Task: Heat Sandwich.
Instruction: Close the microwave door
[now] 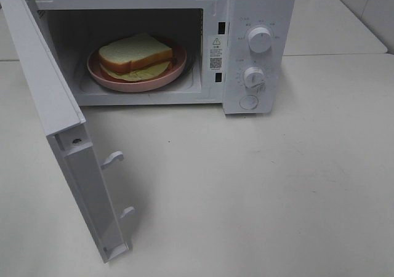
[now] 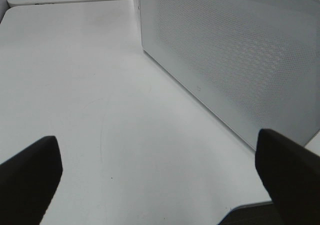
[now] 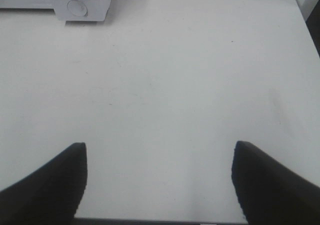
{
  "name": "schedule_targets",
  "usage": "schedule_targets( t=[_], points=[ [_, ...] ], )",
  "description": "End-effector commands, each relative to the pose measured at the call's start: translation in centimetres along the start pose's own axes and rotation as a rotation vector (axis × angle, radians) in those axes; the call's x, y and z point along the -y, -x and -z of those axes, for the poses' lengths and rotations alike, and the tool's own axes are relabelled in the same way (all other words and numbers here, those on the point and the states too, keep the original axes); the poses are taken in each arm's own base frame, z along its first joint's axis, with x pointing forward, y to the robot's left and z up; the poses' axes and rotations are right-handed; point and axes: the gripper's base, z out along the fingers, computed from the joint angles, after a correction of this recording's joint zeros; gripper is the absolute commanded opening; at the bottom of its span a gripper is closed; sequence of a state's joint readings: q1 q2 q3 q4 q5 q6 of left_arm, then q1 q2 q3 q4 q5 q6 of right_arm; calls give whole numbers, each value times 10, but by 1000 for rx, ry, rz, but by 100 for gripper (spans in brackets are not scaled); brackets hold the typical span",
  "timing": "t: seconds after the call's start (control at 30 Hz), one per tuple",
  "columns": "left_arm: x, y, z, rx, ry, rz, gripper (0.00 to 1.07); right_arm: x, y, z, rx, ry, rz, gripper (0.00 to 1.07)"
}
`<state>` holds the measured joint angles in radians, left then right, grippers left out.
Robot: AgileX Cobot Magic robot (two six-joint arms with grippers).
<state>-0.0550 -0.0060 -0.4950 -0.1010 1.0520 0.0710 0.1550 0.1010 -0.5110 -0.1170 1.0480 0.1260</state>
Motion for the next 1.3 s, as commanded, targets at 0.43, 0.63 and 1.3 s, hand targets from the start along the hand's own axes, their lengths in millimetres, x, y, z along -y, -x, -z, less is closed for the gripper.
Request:
schedule_targets(
  t=[0.43,0.63,1.3],
  points=[
    [1,-1,3,37,-6,2,103,0,-13,15,133,-40,-70,76],
    [1,-1,2,34,-6,2,103,-1,-13,15,132,-37,-71,76],
    [1,-1,2,34,-6,2,103,-1,-13,15,132,-35,-77,76]
  ],
)
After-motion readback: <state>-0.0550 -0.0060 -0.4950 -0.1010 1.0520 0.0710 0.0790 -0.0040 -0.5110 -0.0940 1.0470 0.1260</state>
